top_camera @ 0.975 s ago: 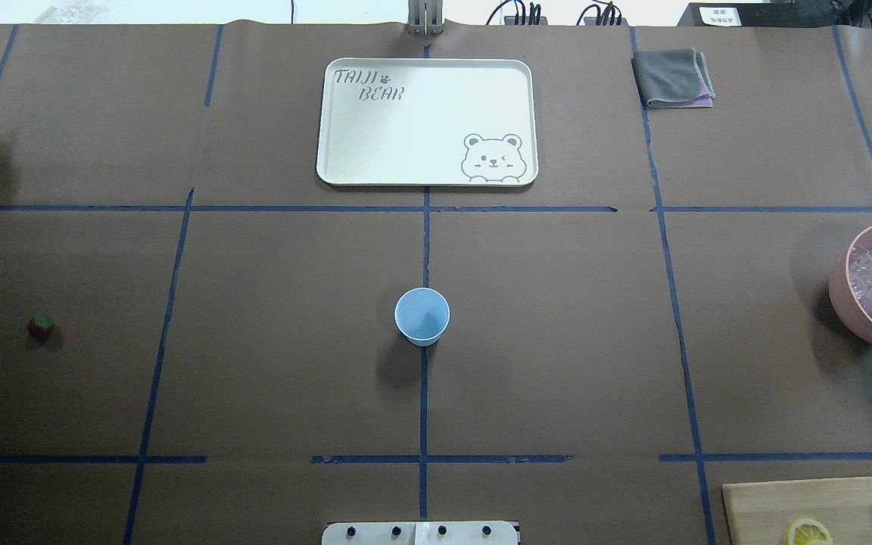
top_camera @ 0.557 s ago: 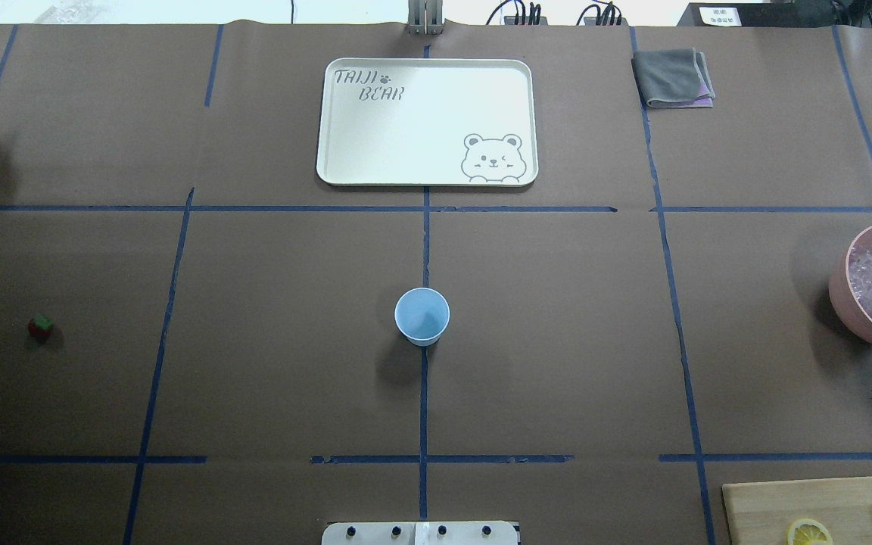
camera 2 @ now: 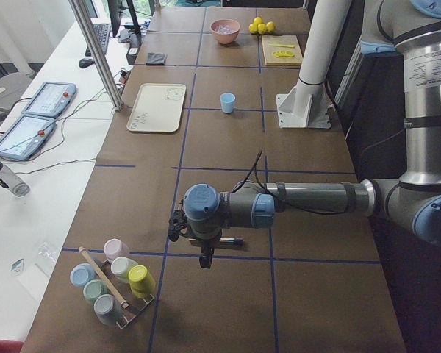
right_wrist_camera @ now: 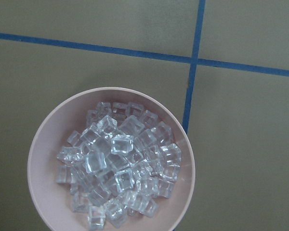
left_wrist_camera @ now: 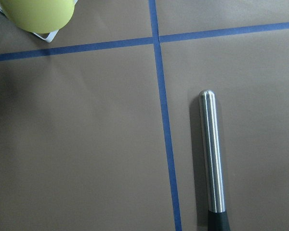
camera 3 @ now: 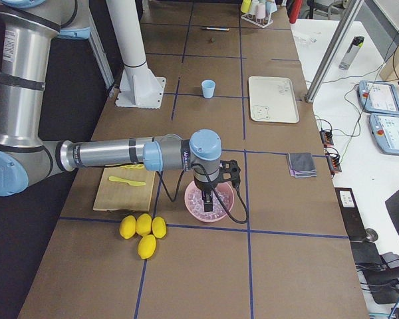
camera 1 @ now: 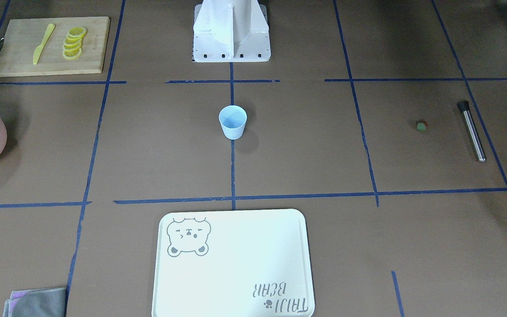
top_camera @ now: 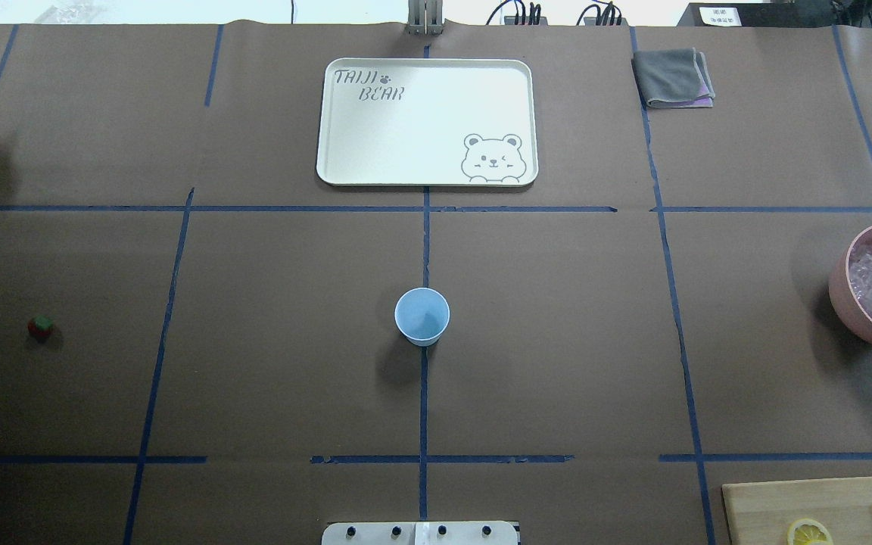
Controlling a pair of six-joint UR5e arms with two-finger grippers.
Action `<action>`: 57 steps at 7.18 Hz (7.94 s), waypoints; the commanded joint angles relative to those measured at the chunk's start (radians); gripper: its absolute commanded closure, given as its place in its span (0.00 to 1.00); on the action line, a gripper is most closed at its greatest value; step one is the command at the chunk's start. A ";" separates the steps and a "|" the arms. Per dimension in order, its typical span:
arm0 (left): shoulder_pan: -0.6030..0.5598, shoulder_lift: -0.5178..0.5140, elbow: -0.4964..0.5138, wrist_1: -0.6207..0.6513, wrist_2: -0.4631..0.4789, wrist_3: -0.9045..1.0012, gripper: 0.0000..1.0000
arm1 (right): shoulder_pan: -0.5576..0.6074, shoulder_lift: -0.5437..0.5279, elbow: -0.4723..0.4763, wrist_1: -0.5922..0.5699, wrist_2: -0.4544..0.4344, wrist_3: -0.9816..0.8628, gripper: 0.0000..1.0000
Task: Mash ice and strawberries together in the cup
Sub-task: 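Lower the right gripper into the pink bowl and grasp an ice cube, then lift the ice cube out of the pink bowl with the right gripper, then carry the ice cube over the light-blue cup with the right gripper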
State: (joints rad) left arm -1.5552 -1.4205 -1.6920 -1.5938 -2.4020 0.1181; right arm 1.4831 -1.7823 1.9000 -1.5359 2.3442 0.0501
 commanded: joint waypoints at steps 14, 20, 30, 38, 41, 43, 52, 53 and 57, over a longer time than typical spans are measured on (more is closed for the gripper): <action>0.001 0.000 0.003 0.000 -0.008 -0.002 0.00 | -0.285 0.087 -0.196 0.321 -0.181 0.312 0.15; 0.001 0.000 0.003 0.000 -0.008 -0.002 0.00 | -0.291 0.080 -0.200 0.319 -0.183 0.298 0.20; 0.001 0.000 0.002 0.000 -0.008 -0.002 0.00 | -0.302 0.069 -0.202 0.319 -0.183 0.297 0.31; 0.001 0.000 0.000 0.000 -0.008 -0.002 0.00 | -0.253 0.046 -0.158 0.304 -0.163 0.290 0.98; 0.001 0.000 0.000 0.000 -0.008 -0.002 0.00 | -0.213 0.064 -0.006 0.107 -0.154 0.289 0.98; 0.001 0.000 0.000 0.000 -0.009 -0.002 0.00 | -0.237 0.185 0.115 -0.101 -0.154 0.289 0.97; 0.001 -0.003 -0.005 0.000 -0.009 0.000 0.00 | -0.775 0.740 0.151 -0.250 -0.305 0.984 0.97; 0.001 -0.001 -0.005 0.000 -0.009 0.000 0.00 | -0.856 0.803 0.110 -0.250 -0.389 1.066 0.97; 0.001 -0.001 -0.005 0.000 -0.009 -0.002 0.00 | -1.021 1.047 -0.169 -0.245 -0.545 1.225 0.97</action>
State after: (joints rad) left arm -1.5539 -1.4220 -1.6966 -1.5938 -2.4114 0.1178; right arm 0.4987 -0.7895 1.8088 -1.7830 1.8315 1.2484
